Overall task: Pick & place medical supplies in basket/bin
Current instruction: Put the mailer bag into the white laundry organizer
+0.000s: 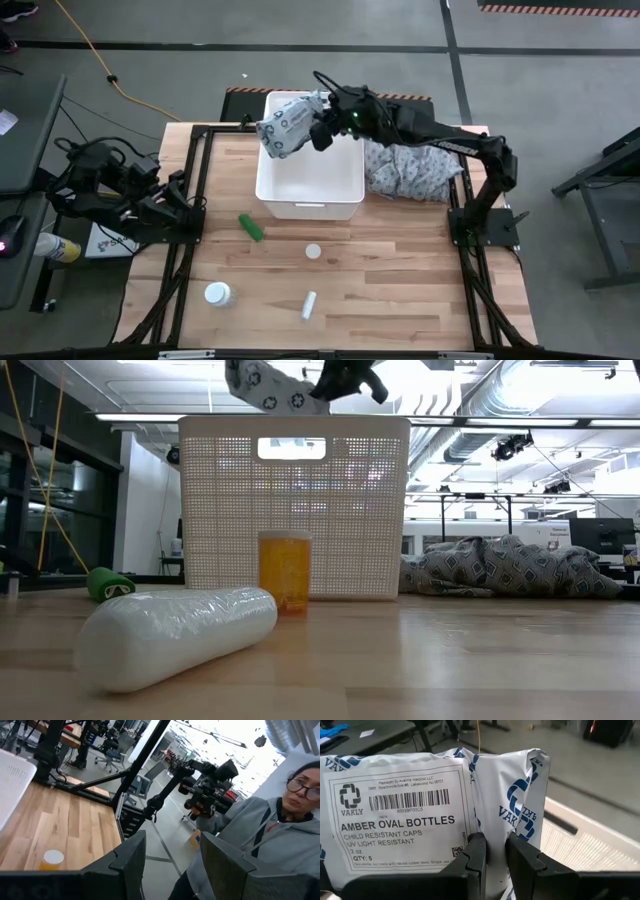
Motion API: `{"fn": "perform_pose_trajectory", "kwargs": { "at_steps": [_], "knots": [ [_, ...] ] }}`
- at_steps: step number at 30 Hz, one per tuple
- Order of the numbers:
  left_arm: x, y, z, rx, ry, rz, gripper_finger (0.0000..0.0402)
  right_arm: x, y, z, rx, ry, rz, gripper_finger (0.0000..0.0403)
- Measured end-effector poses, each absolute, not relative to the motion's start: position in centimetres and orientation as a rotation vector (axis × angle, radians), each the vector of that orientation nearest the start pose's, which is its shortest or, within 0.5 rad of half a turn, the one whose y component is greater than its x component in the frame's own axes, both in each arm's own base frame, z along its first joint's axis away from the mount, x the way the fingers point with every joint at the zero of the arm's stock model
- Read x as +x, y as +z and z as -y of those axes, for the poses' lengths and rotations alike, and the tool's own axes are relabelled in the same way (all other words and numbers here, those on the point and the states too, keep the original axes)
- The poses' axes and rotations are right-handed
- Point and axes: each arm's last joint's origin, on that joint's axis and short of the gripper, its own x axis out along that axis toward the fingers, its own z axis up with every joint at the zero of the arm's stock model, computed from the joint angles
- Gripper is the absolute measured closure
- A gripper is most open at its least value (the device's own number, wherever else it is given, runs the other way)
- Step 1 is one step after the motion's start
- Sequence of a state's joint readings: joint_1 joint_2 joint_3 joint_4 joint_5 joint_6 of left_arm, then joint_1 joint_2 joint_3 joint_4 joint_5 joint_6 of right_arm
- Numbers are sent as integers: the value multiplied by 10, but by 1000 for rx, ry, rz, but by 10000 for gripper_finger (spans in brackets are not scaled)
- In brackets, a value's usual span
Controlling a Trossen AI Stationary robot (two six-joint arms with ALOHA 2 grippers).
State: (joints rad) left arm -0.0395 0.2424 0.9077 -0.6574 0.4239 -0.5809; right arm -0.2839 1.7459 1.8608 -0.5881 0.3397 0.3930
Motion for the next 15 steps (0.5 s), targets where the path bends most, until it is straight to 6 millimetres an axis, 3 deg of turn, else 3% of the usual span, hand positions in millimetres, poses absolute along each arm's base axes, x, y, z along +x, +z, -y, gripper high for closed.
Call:
{"fn": "perform_pose_trajectory", "kwargs": {
  "at_steps": [9,15],
  "knots": [
    [14,363,11,-576,-405,-143,181,355,391,150,614,-753,-424,352],
    [14,363,11,-576,-402,-146,181,357,388,153,673,-756,-406,352]
  ]
}}
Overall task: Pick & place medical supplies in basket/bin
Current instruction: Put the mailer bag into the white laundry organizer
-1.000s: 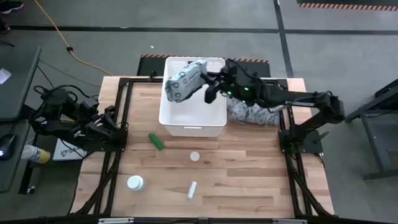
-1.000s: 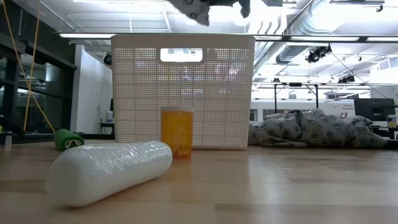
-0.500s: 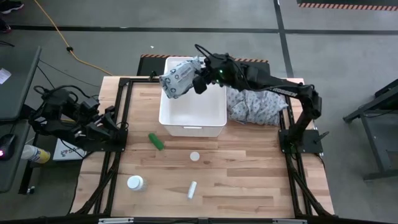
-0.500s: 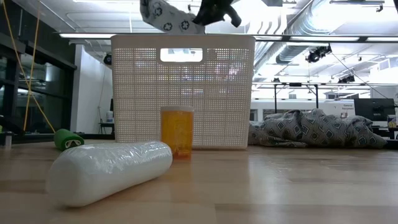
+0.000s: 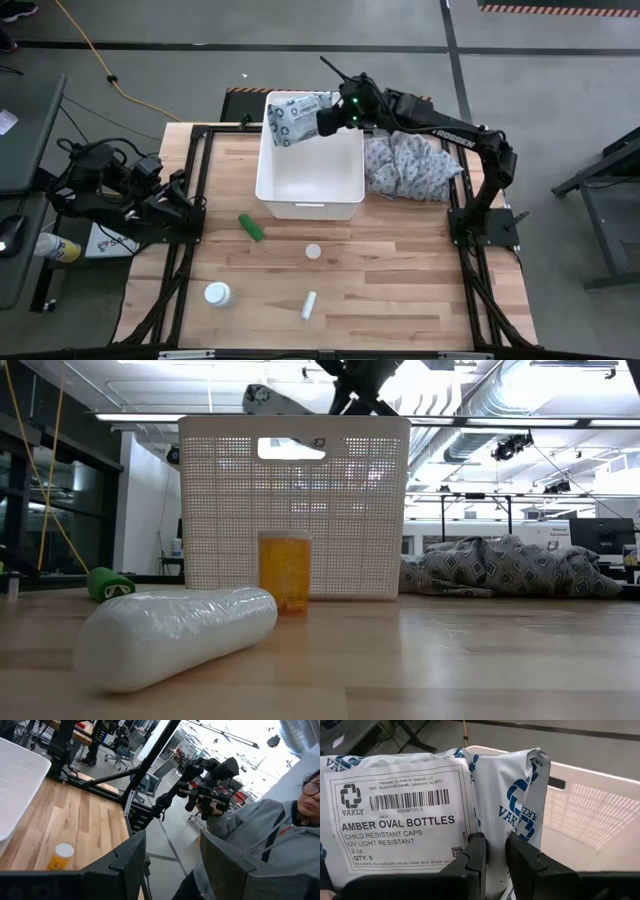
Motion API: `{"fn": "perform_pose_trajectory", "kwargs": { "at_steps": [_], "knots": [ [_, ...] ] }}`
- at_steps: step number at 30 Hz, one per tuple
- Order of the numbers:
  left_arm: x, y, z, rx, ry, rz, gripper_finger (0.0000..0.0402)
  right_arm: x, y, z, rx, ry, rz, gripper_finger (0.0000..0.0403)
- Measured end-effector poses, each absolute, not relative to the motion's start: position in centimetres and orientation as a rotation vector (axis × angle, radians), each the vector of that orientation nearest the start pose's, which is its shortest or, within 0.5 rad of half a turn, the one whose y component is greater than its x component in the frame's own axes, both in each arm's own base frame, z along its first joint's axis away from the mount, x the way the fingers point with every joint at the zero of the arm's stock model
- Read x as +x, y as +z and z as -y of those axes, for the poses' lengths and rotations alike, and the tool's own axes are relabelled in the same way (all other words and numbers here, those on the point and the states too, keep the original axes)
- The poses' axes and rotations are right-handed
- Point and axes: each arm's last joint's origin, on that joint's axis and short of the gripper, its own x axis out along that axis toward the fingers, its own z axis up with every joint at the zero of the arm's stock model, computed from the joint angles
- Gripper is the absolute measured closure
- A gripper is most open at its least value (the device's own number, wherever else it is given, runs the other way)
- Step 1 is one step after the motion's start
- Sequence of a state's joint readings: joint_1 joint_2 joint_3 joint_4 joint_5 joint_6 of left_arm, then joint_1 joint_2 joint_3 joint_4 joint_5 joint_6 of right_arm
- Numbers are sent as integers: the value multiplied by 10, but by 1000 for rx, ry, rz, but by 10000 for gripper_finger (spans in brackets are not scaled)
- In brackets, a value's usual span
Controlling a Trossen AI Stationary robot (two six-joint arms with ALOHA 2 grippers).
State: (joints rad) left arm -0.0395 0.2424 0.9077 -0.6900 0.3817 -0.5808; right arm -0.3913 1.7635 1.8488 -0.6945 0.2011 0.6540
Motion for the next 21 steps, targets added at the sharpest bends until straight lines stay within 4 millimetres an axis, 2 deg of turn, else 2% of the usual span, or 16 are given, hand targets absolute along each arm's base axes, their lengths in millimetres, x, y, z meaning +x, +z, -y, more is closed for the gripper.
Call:
{"fn": "perform_pose_trajectory", "kwargs": {
  "at_steps": [6,13,21],
  "knots": [
    [14,363,11,-577,-401,-148,181,363,382,154,712,-777,-399,352],
    [13,360,11,-582,-391,-180,181,369,365,157,742,-818,-468,352],
    [13,358,11,-585,-386,-199,181,370,363,156,757,-836,-459,352]
  ]
}}
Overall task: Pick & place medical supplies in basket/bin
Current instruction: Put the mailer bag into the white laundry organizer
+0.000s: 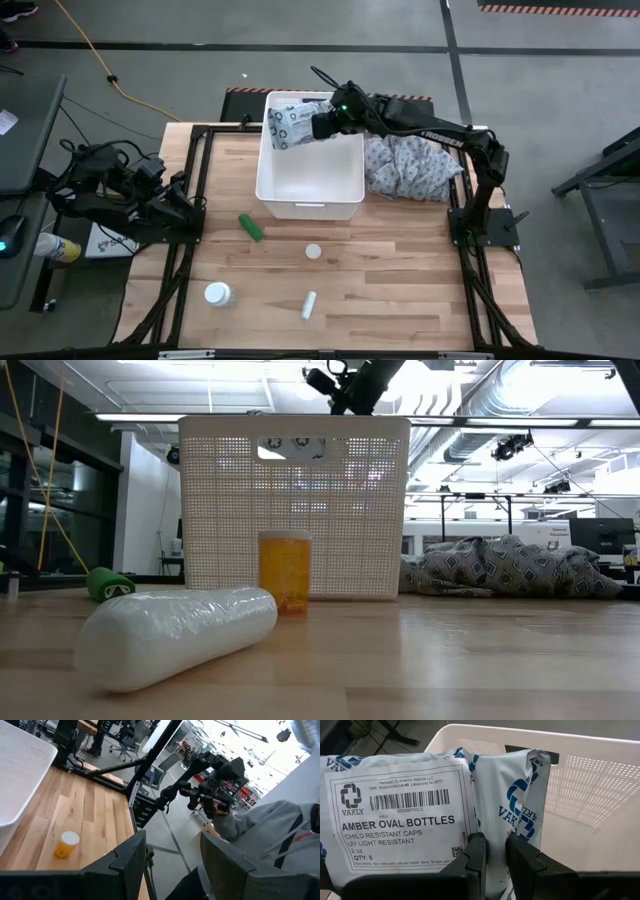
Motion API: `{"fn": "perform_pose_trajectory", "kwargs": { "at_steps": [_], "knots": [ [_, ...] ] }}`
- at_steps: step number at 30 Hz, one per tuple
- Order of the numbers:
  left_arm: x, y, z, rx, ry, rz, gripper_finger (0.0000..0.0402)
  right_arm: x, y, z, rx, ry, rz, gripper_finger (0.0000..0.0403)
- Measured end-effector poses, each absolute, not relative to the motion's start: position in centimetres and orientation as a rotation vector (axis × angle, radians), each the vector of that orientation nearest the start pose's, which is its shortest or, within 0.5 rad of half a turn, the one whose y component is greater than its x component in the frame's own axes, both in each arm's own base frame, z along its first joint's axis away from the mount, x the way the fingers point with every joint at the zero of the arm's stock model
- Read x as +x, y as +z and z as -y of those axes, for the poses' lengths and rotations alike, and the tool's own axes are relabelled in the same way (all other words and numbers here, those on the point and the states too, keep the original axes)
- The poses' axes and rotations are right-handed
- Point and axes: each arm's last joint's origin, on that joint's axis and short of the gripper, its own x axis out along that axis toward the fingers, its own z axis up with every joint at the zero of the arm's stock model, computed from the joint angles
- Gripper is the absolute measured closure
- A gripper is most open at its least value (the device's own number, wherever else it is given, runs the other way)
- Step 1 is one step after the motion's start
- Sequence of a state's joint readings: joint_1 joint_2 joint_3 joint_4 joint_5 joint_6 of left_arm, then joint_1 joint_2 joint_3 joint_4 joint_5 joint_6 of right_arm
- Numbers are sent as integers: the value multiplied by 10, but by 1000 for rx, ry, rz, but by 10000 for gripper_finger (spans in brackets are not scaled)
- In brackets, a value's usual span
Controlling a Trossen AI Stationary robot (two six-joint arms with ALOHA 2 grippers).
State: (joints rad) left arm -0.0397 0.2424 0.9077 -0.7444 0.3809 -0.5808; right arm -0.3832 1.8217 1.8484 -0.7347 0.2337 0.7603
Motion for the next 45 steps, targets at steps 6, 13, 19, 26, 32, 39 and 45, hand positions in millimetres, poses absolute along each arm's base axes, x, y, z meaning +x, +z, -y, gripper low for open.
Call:
{"fn": "perform_pose_trajectory", "kwargs": {
  "at_steps": [6,13,19,26,32,39,45],
  "knots": [
    [13,355,11,-576,-378,-225,181,372,364,153,755,-832,-456,352],
    [13,354,11,-557,-373,-234,181,375,364,146,728,-805,-470,352],
    [13,354,11,-567,-354,-231,181,376,364,142,656,-776,-499,352],
    [13,354,10,-639,-332,-239,181,375,364,145,527,-743,-547,352],
    [13,354,10,-646,-332,-240,181,372,364,152,426,-722,-581,352],
    [13,354,10,-646,-331,-239,181,369,365,161,316,-713,-615,352],
    [14,354,10,-645,-311,-232,181,368,365,163,241,-672,-644,352]
  ]
}}
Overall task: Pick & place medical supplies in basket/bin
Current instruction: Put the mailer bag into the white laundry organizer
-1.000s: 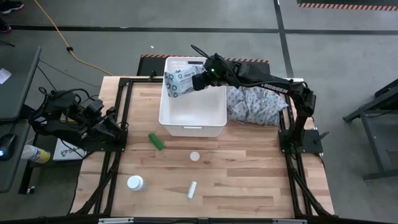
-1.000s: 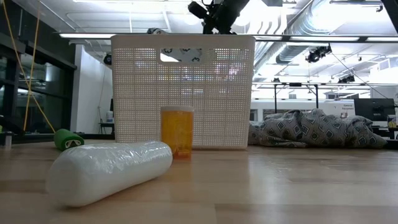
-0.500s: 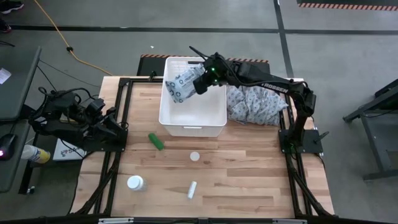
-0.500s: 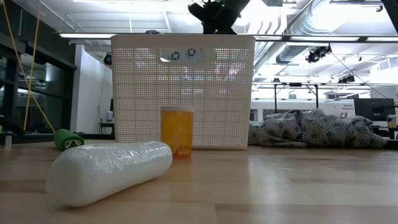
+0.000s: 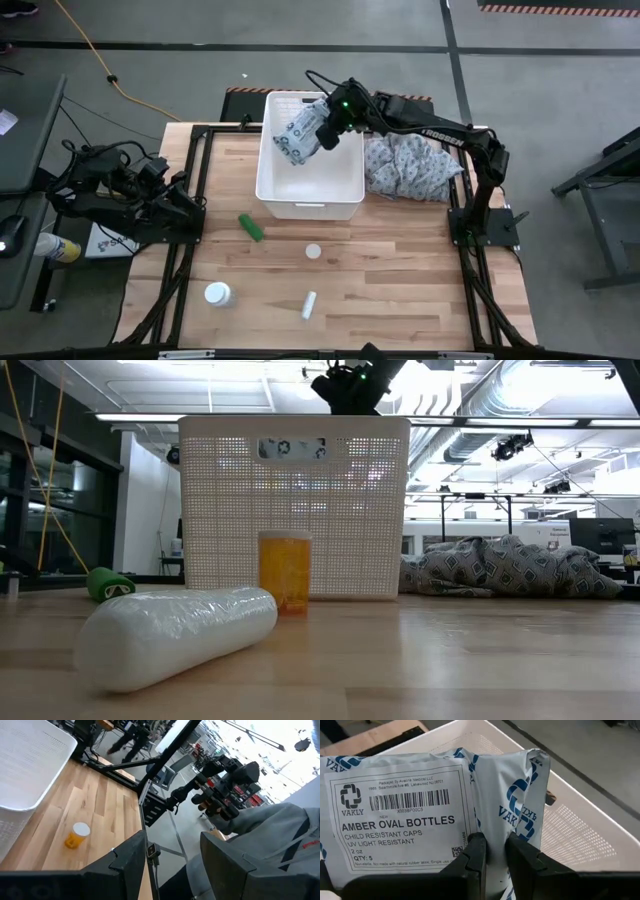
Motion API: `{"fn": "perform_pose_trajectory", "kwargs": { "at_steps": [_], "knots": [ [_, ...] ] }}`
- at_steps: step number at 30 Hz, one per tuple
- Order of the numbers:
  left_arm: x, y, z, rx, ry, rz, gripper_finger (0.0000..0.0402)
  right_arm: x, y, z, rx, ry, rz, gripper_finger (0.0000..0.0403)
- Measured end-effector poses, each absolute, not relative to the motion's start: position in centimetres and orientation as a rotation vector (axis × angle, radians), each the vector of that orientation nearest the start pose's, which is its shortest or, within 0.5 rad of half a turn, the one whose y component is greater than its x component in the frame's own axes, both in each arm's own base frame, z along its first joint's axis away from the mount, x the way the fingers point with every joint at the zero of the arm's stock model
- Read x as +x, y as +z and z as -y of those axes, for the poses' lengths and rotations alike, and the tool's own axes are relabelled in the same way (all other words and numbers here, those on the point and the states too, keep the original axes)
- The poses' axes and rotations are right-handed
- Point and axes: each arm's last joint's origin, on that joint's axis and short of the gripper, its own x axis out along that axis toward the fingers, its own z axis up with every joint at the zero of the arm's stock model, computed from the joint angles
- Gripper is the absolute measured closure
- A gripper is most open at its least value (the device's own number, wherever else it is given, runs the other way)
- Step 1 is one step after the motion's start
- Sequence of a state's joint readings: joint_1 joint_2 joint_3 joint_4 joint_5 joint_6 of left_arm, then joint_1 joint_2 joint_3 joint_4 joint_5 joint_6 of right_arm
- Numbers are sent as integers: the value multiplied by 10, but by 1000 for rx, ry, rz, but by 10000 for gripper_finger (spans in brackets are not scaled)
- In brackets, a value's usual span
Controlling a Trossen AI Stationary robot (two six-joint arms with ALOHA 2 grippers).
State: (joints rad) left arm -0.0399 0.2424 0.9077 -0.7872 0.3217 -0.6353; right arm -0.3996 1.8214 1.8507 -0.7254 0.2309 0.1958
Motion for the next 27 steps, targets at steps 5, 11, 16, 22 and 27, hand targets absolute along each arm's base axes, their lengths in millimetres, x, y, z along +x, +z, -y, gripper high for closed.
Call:
{"fn": "perform_pose_trajectory", "kwargs": {
  "at_steps": [5,11,16,22,27],
  "knots": [
    [14,354,10,-643,-309,-231,181,369,365,161,164,-639,-668,352],
    [14,354,9,-642,-302,-230,181,375,359,161,56,-566,-712,352],
    [14,354,9,-642,-288,-226,181,386,343,162,-9,-505,-765,352],
    [14,354,9,-642,-284,-225,181,397,327,166,-68,-454,-798,352],
    [14,354,9,-642,-282,-224,181,404,320,168,-119,-414,-799,352]
  ]
}}
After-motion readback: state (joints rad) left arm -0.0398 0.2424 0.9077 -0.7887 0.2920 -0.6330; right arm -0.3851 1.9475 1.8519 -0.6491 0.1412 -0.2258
